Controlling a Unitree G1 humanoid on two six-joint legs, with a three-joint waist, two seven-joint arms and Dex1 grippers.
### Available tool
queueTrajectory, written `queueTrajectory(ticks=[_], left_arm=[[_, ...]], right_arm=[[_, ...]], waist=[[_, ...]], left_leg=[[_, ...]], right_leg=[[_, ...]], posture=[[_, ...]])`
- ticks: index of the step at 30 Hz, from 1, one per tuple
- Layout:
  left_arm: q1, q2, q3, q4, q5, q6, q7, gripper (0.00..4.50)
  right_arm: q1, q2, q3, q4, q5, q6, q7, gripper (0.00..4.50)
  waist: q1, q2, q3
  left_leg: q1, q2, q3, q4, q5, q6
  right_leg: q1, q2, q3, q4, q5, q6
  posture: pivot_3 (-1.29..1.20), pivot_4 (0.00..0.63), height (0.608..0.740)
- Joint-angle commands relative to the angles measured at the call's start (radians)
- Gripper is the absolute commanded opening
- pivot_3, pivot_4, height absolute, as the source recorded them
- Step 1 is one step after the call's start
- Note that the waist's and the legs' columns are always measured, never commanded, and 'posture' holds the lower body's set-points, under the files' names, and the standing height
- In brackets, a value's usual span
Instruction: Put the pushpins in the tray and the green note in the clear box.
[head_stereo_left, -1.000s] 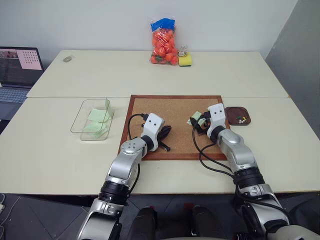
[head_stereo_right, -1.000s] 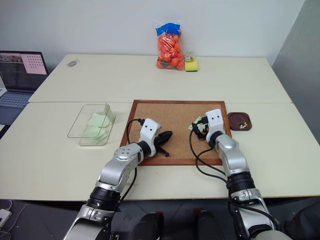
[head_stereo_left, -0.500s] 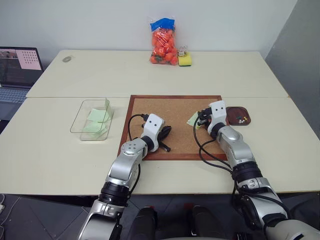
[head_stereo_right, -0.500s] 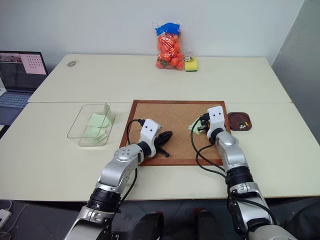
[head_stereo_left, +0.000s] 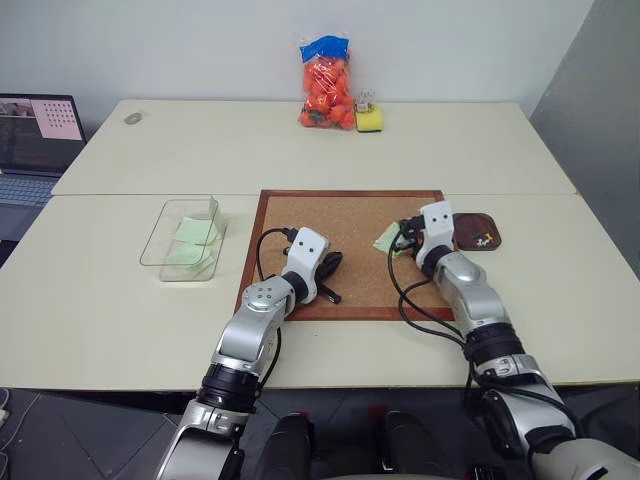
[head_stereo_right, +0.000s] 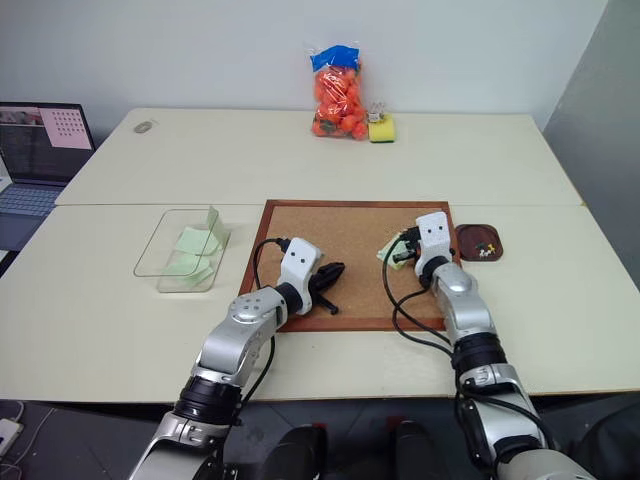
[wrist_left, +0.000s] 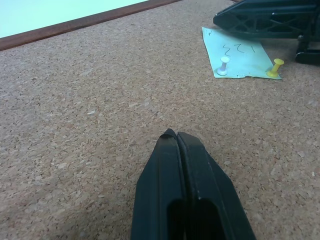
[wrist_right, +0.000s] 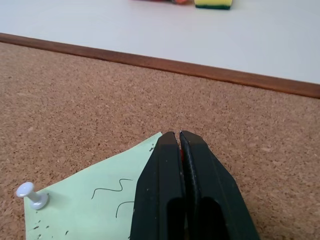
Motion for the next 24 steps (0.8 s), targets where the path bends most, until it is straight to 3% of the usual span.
queueTrajectory(ticks=[1, 24], left_arm=[[0.024, -0.012, -0.04, 0.01, 0.006, 0.025, -0.008, 0.0], [0.024, -0.015, -0.043, 0.008, 0.013, 0.023, -0.012, 0.0]], right_arm=[[-0.014, -0.01, -0.017, -0.067, 0.001, -0.058, 0.002, 0.01], [0.082, -0.028, -0.002, -0.209, 0.025, -0.022, 0.075, 0.01]], waist=[[0.0, 0.0, 0.0], [0.001, 0.0, 0.0]], left_leg=[[0.0, 0.0, 0.0, 0.0, 0.0, 0.0], [0.0, 0.0, 0.0, 0.0, 0.0, 0.0]], right_leg=[[0.0, 0.0, 0.0, 0.0, 0.0, 0.0], [0.0, 0.0, 0.0, 0.0, 0.0, 0.0]], posture=[[0.0, 0.15, 0.74], [0.0, 0.15, 0.74]])
